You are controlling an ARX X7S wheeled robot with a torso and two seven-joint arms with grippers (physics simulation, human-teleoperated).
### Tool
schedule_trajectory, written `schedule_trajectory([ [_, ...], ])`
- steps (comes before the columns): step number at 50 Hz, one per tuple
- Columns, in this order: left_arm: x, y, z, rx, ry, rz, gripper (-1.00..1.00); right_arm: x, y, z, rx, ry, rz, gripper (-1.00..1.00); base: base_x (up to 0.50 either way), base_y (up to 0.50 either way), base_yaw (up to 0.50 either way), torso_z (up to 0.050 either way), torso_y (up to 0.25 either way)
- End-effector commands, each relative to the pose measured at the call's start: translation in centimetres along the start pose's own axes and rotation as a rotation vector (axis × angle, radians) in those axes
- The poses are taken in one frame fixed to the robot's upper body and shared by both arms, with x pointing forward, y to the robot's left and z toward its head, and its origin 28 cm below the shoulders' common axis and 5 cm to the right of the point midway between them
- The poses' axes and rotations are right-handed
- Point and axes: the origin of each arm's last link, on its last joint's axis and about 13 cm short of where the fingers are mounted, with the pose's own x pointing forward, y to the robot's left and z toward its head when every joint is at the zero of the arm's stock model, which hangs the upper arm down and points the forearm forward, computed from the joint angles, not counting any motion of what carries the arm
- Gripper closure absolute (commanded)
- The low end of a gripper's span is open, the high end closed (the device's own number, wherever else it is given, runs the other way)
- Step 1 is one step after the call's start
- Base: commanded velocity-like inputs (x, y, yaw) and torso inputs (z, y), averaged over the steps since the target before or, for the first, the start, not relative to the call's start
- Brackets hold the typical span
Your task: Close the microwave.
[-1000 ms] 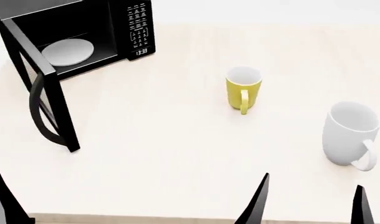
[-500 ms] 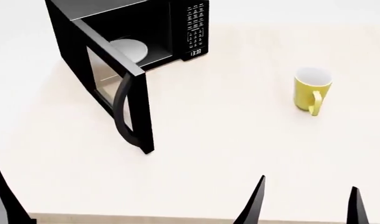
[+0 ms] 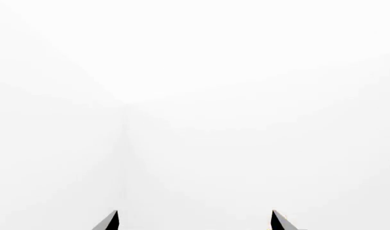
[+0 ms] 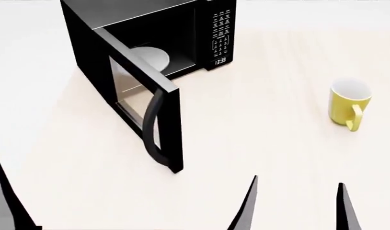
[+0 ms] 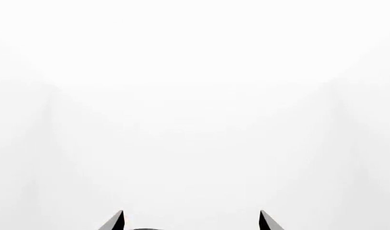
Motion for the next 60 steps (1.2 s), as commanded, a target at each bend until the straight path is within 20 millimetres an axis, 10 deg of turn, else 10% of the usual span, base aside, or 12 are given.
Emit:
schedule_trajectory([
  [1,0.01,0.18,-0.3,0.012,0.008,0.009,-1.0,0.06,0.08,-0.18,-0.02,0.041,0.033,-1.0,0.5,-0.06,0.0,0.0,0.0],
  [60,-0.18,0.0,-0.72,0.011,0.022,0.004,-1.0,-0.52,0.42,-0.63,-0.085,0.031,0.092,-1.0,0.45,0.0,0.0,0.0,0.0],
])
